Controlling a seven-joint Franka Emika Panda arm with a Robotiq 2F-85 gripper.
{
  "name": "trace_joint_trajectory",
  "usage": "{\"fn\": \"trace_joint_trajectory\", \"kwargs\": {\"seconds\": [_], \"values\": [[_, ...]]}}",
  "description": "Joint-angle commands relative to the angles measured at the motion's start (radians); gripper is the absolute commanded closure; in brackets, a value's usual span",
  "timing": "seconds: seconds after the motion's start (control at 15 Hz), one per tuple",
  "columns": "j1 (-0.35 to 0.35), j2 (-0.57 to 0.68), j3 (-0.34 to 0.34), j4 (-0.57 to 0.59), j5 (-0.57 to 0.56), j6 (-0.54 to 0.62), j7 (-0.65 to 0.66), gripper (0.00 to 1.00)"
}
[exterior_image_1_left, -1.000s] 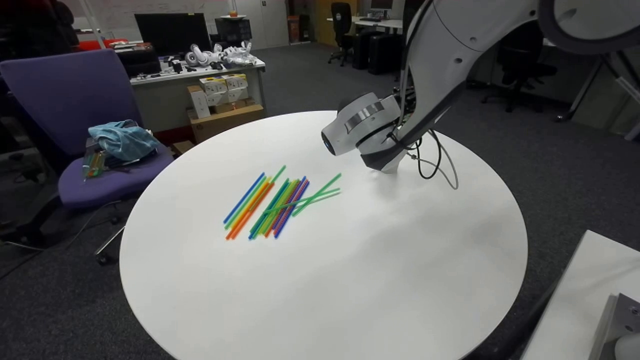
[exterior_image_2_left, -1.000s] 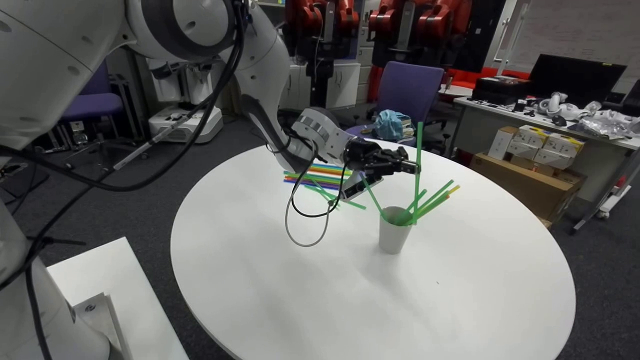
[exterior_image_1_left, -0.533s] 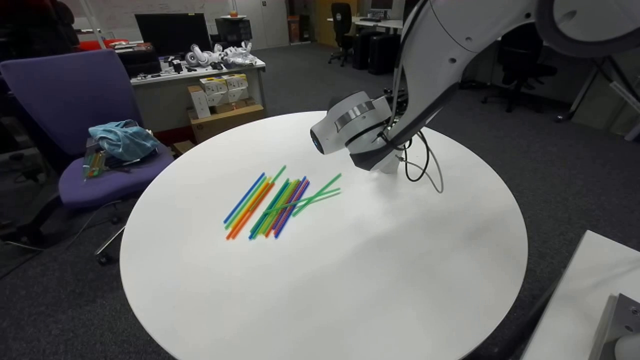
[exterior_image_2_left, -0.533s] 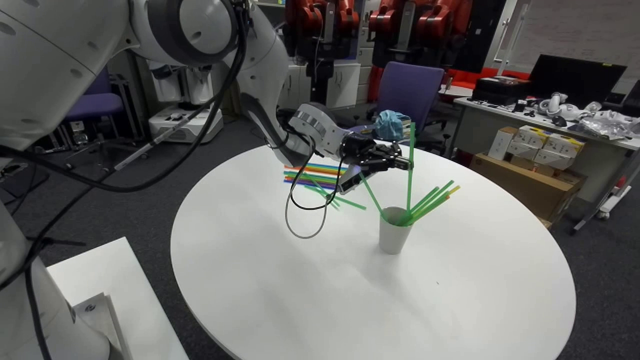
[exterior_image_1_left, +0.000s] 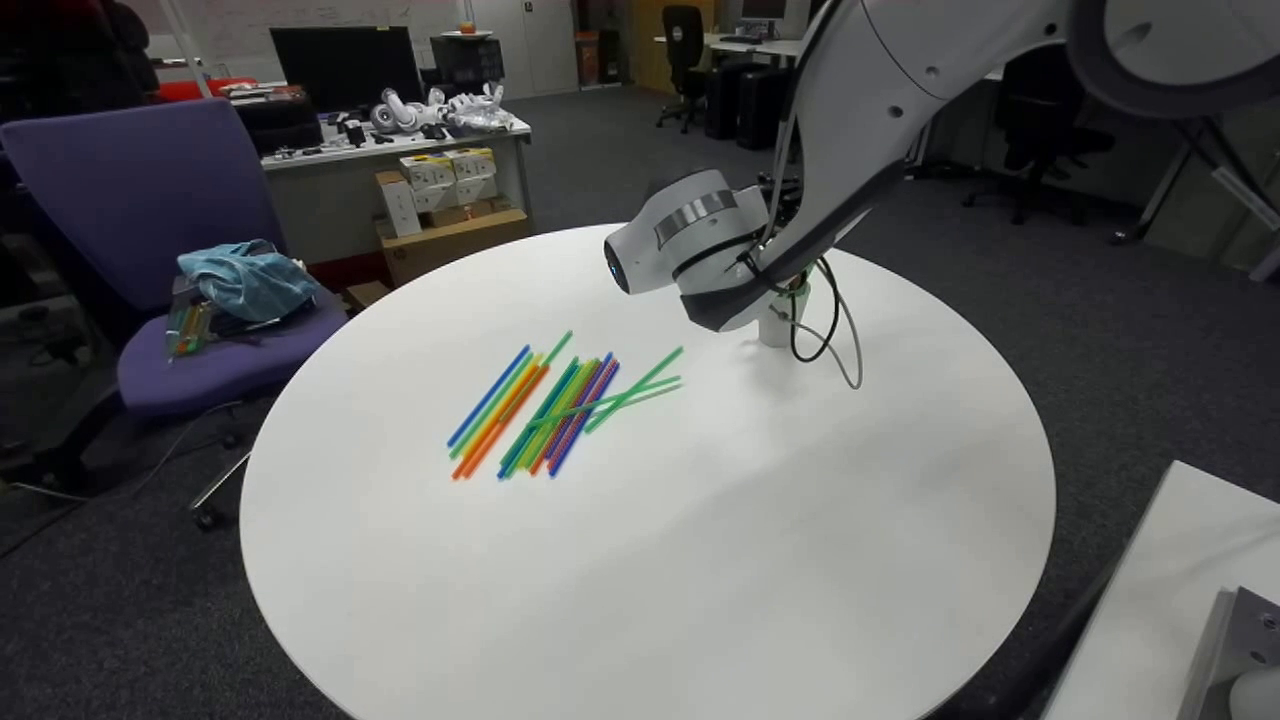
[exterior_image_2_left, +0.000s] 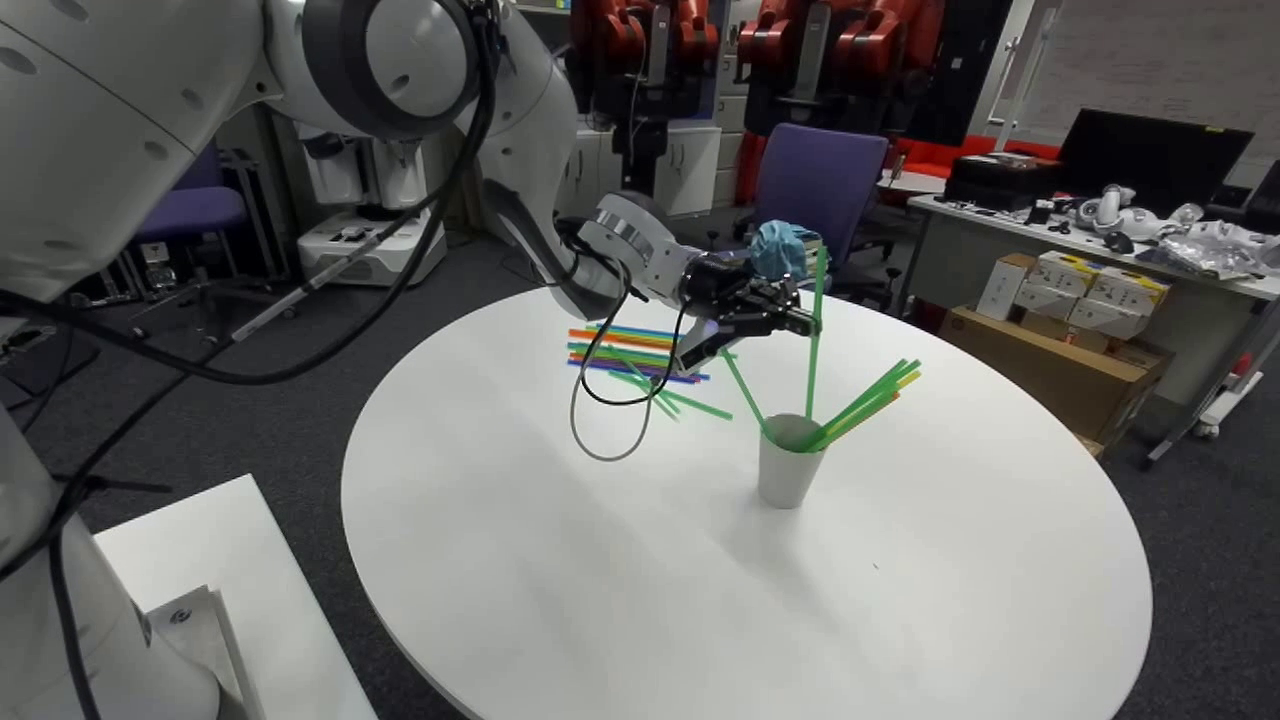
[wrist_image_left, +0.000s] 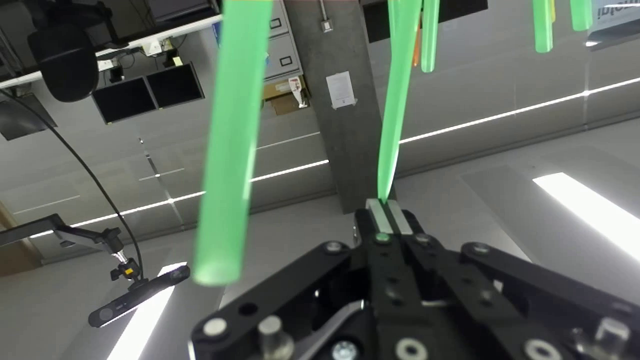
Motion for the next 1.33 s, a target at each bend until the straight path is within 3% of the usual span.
{"fn": "trace_joint_trajectory", "kwargs": {"seconds": [0.0,0.4,0.47,0.6,1.0,1.2,1.27], "values": [[-0.029,0.020,0.023,0.030,0.045,0.023,0.000,1.00],[-0.031,0.062,0.022,0.044,0.101,0.069,-0.001,1.00],[-0.029,0.063,0.021,0.045,0.108,0.073,-0.001,0.74],[-0.026,0.058,0.020,0.045,0.118,0.081,-0.001,0.68],[-0.008,0.016,0.013,0.074,0.107,0.088,0.000,0.23],[-0.038,-0.047,0.068,0.061,0.218,0.154,-0.035,0.00],[-0.038,-0.058,0.075,0.071,0.252,0.174,-0.061,0.00]]}}
